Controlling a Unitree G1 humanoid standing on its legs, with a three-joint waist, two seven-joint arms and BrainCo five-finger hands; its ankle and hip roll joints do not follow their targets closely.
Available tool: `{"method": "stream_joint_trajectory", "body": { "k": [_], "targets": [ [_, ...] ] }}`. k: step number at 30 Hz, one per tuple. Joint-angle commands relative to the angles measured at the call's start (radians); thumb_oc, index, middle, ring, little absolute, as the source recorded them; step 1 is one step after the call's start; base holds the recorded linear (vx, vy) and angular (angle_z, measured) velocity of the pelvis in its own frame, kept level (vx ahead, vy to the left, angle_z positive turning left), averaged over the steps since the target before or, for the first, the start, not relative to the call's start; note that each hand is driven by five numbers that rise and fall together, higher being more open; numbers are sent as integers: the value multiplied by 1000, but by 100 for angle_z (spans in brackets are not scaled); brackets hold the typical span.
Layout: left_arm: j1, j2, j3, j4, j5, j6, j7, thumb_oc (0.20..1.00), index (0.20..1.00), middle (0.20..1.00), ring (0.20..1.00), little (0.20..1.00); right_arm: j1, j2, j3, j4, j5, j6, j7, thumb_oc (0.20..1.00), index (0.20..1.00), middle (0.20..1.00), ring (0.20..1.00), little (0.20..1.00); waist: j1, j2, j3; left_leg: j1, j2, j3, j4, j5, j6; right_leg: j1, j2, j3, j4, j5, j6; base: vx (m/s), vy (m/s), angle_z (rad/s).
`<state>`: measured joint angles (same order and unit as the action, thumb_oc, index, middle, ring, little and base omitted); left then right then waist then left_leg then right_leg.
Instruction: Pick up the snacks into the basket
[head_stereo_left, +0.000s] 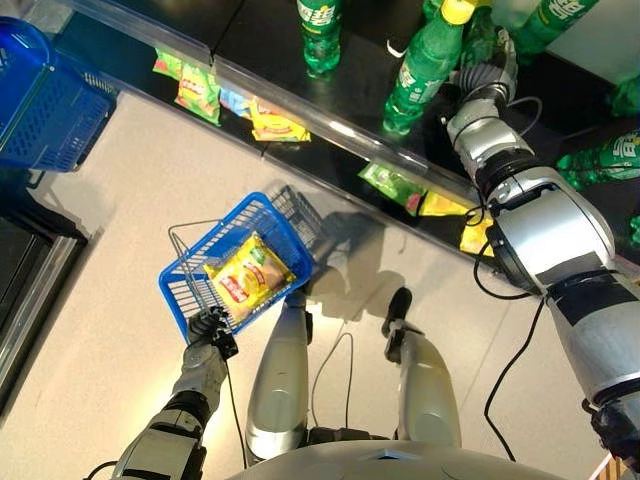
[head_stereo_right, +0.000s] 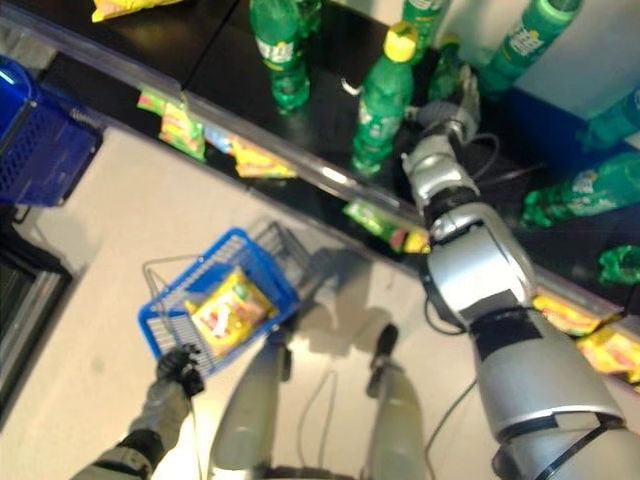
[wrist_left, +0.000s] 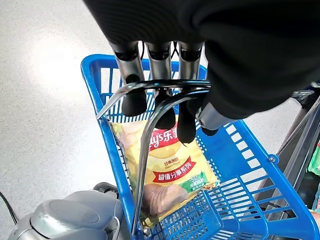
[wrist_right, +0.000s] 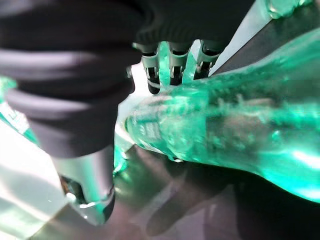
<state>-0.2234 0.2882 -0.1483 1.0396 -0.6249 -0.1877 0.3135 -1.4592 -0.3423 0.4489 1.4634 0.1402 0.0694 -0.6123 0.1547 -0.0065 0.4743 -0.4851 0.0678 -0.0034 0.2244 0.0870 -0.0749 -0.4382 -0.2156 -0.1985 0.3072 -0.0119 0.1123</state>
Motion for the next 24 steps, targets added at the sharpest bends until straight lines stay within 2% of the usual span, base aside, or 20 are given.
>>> {"method": "stream_joint_trajectory", "body": {
  "k": [1,8,17,24],
  "targets": [
    [42,57,-30,5,-17,-33,23,200,200,200,200,200,-37,-56,50,-4,-46,-5,-5,1000,1000,1000,1000,1000,13,-14,15,-20,-55,-51,66,-74,43,6,4,30,-59,91,3,0,0,0],
    [44,50,-33,-9,-26,-34,19,200,200,200,200,200,-31,-67,41,4,-50,1,-13,1000,1000,1000,1000,1000,6,-16,25,-27,-55,-52,65,-72,42,0,6,34,-59,90,3,0,0,0],
    [55,59,-34,-28,-28,-35,20,200,200,200,200,200,-41,-161,-1,34,16,-7,-29,1000,1000,1000,1000,1000,15,-3,37,-40,-61,-59,69,-74,45,-9,0,27,-54,90,5,0,0,0],
    [57,62,-29,-33,-29,-34,23,200,200,200,200,200,-37,-193,-29,18,64,-29,-49,1000,1000,1000,1000,1000,14,5,41,-47,-63,-56,76,-76,48,-17,-1,33,-49,89,5,0,0,0]
  ]
}}
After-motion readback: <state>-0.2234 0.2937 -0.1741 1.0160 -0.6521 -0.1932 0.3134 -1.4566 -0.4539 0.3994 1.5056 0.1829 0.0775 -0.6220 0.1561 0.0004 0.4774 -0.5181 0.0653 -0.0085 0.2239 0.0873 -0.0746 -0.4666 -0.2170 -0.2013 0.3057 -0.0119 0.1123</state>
